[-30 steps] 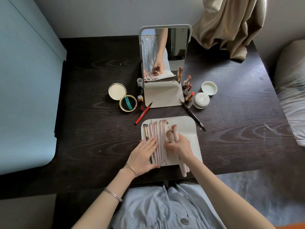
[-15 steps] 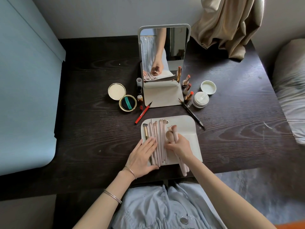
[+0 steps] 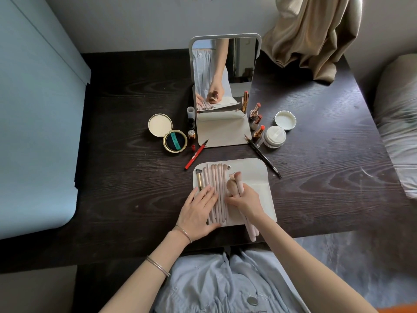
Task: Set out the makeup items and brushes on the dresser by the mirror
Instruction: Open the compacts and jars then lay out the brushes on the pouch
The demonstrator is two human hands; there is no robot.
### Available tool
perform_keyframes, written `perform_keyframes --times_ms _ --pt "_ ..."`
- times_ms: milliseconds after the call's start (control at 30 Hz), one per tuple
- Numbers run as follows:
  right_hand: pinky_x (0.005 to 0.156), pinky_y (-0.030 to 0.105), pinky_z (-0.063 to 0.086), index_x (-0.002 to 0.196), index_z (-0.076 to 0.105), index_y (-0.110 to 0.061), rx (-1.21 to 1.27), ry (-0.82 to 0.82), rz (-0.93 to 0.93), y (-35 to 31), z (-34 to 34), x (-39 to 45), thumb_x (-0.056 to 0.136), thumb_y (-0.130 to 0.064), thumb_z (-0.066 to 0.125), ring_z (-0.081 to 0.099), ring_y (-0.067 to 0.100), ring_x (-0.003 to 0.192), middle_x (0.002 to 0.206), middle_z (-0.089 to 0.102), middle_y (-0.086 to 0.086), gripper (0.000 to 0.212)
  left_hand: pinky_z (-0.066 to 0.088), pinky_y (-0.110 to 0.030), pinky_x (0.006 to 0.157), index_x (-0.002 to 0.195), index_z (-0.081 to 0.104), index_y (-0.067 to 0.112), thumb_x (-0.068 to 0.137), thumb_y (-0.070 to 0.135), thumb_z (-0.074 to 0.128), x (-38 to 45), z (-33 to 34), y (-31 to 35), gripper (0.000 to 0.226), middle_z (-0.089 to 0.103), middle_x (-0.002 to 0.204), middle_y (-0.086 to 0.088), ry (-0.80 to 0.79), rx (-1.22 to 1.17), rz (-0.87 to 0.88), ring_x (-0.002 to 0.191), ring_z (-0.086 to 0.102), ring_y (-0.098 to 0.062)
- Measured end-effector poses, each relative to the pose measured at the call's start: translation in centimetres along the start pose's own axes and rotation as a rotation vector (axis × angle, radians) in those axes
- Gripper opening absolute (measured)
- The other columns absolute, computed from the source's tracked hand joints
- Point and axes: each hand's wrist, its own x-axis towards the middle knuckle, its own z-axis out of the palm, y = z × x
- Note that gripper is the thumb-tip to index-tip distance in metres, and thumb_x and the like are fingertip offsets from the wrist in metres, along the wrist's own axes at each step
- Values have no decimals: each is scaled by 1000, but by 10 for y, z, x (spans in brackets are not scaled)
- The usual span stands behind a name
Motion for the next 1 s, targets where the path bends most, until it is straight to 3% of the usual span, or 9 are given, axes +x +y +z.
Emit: perform_keyframes --times_ms 167,333,467,600,667,800,1000 --pt "72 29 49 98 60 -7 17 -7 4 0 0 1 74 -17 73 61 18 82 92 68 7 29 22 -43 108 131 52 9 70 70 43 -1 -1 -3 87 49 139 -13 -1 34 -27 133 42 -25" --pt "67 28 47 94 59 -5 8 4 14 1 0 1 73 -17 74 60 18 78 88 66 9 29 24 -44 107 131 53 11 67 69 59 0 2 -4 87 55 134 -6 20 53 17 131 45 -20" --pt "63 26 46 82 54 -14 24 24 15 2 0 1 72 -16 74 58 16 73 78 62 2 21 23 -43 108 132 52 12 67 67 63 0 5 -4 86 55 135 -6 40 29 13 130 46 -20" --pt "66 31 49 80 54 -12 12 18 20 1 2 -1 73 -16 73 58 17 72 77 61 4 20 30 -43 113 134 50 13 67 64 65 -4 8 -4 85 49 140 -9 82 -16 27 133 42 -22" --pt "60 25 46 79 53 -11 14 26 15 0 2 -2 75 -15 71 56 16 70 75 59 3 19 31 -46 109 135 48 14 67 62 66 -5 8 -4 85 46 143 -10 80 -49 31 135 38 -23" --pt "55 19 38 76 50 -12 33 63 6 0 3 -4 76 -15 70 52 12 65 71 56 0 20 26 -43 114 135 47 16 73 63 47 -2 8 -3 79 43 145 -7 28 -61 66 137 34 -22" --pt "60 24 43 78 52 -11 13 51 -2 0 4 -3 74 -18 71 55 15 69 74 59 3 21 27 -42 114 139 41 13 74 63 41 2 11 -2 83 42 146 -5 -63 -53 86 137 36 -19"
